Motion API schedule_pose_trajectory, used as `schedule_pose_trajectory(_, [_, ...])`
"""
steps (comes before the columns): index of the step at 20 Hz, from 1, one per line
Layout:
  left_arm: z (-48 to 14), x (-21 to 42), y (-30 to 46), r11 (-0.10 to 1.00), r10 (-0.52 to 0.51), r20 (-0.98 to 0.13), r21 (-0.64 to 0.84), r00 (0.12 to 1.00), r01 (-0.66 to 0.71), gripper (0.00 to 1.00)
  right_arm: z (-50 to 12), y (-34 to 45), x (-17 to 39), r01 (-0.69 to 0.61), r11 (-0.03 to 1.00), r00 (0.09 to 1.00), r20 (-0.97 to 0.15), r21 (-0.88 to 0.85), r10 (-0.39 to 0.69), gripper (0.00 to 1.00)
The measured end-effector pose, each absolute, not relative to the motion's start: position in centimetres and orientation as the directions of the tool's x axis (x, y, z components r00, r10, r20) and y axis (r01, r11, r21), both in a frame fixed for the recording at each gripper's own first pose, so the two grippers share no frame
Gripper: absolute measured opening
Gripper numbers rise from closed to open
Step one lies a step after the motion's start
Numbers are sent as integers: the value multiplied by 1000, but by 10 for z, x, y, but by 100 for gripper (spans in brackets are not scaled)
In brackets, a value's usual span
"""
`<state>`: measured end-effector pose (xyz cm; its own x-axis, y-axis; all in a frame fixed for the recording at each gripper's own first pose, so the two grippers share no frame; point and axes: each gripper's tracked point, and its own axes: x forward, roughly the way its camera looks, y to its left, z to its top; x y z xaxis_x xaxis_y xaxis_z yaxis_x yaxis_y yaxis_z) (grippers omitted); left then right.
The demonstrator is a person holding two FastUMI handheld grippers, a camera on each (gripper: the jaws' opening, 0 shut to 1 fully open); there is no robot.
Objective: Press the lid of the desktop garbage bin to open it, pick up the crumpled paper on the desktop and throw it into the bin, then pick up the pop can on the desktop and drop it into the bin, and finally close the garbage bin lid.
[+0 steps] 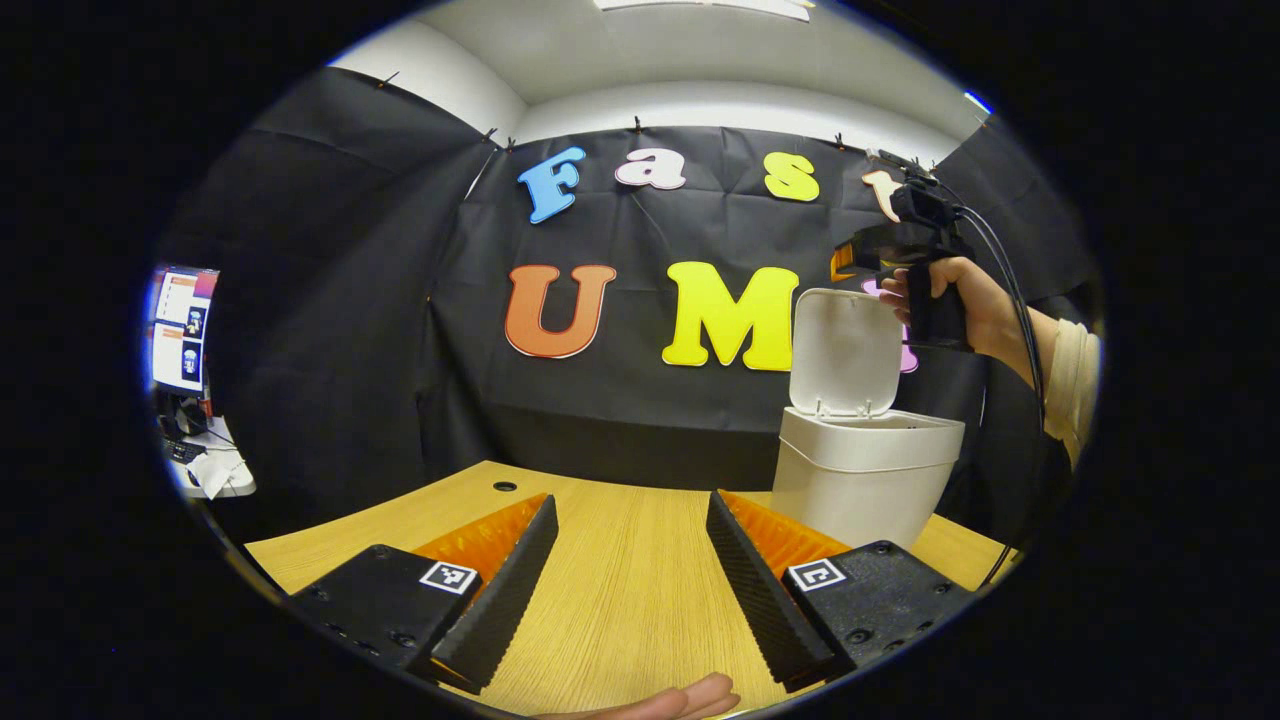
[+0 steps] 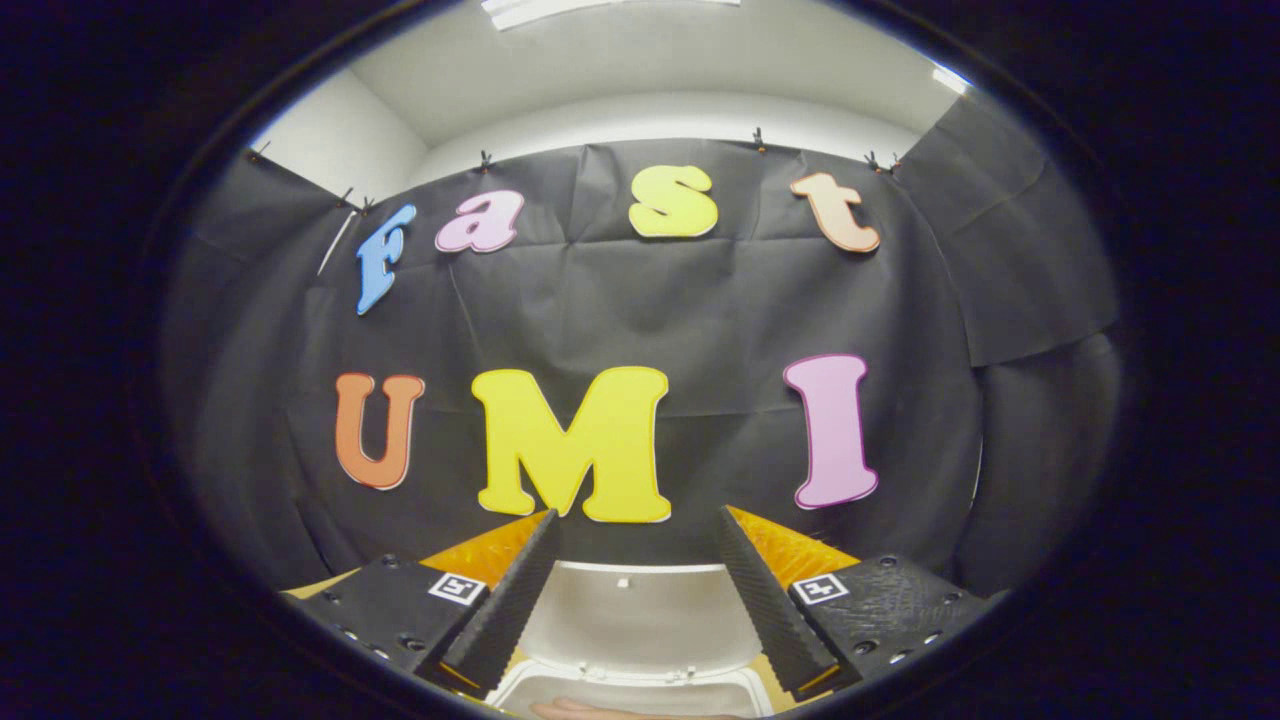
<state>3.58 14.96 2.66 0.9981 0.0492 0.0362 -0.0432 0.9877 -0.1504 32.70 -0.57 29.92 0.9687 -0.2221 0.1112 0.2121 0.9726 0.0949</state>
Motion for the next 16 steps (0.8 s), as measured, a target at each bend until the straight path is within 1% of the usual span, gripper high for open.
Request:
schedule_pose_trajectory(2, [22,37,145,987,22,12,-157,1000,-20,97,296,-9,339,242,969,965,89,51,-246,95])
schedule_pose_trajectory(3, [22,35,145,988,24,8,-155,1000,-22,96,292,-6,340,242,967,967,64,77,-247,95])
schedule_pose_trajectory(5, [26,33,145,992,21,16,-126,1000,-19,97,291,1,337,234,962,968,57,138,-243,96])
schedule_pose_trajectory(8, [23,33,134,994,-11,14,-104,1000,12,96,288,2,323,246,962,965,57,122,-254,93])
schedule_pose_trajectory(9, [21,32,133,994,-13,5,-107,1000,13,96,284,2,317,248,959,966,43,138,-256,94])
schedule_pose_trajectory(11, [17,31,131,993,-19,-14,-119,1000,18,96,281,6,303,237,964,969,39,118,-243,94])
schedule_pose_trajectory(12, [18,30,133,993,-15,-11,-119,1000,14,96,278,9,296,230,966,971,33,117,-235,96])
schedule_pose_trajectory(13, [20,29,135,993,-7,-11,-115,1000,6,96,276,10,290,223,967,973,24,121,-228,94])
schedule_pose_trajectory(14, [19,28,137,994,1,-9,-113,1000,-2,96,270,9,285,225,967,974,6,123,-227,94])
schedule_pose_trajectory(15, [20,28,137,994,2,-8,-110,1000,-3,96,263,7,281,232,966,973,-21,113,-231,91])
schedule_pose_trajectory(16, [20,27,137,994,0,-9,-108,1000,-1,96,254,4,278,244,965,969,-56,95,-239,93])
